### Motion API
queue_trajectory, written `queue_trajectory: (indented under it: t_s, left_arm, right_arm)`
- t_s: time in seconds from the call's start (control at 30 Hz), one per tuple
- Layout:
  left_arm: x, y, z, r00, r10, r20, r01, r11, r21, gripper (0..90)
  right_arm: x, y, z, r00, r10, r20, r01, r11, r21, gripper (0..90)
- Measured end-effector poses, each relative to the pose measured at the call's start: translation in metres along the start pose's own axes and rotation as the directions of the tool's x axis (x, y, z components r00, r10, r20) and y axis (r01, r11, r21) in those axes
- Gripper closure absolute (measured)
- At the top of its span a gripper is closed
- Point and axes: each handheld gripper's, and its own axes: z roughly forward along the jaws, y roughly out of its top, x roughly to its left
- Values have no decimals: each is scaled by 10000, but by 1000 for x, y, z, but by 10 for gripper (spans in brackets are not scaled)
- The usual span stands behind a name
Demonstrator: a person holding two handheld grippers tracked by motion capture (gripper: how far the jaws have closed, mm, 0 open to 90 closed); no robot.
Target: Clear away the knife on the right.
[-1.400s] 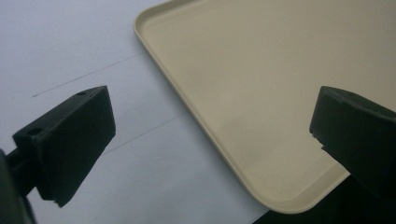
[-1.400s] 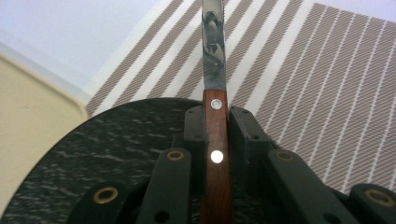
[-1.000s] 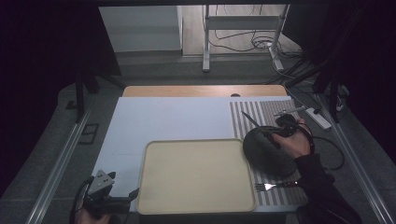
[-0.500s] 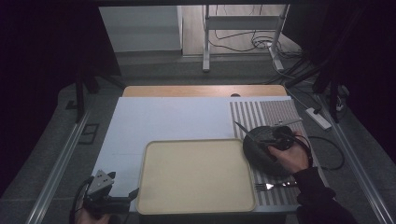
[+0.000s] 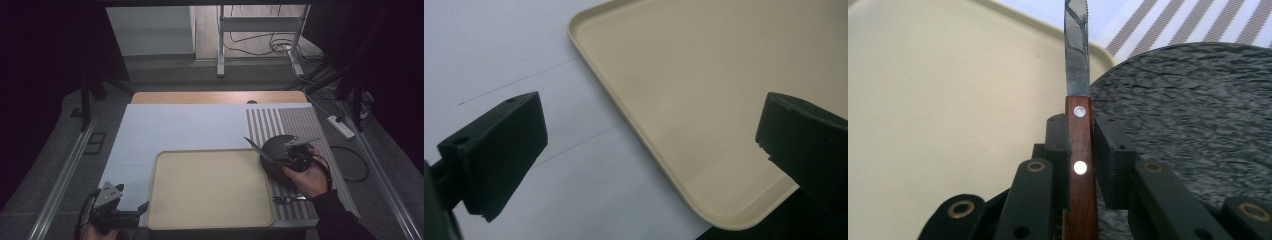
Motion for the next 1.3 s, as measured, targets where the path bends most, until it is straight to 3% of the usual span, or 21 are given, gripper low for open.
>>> queue_trajectory:
  t_s: [0.67,1.3]
  left_arm:
    - [0,0,0,10000,0,9,0,10000,7,1]
    - [0,0,0,10000,17,13,-17,10000,10,1]
  right_arm:
    - [47,-13,7,9973,-521,-520,528,9985,119,780]
    - [77,-17,29,9901,-1083,-889,1136,9919,568,780]
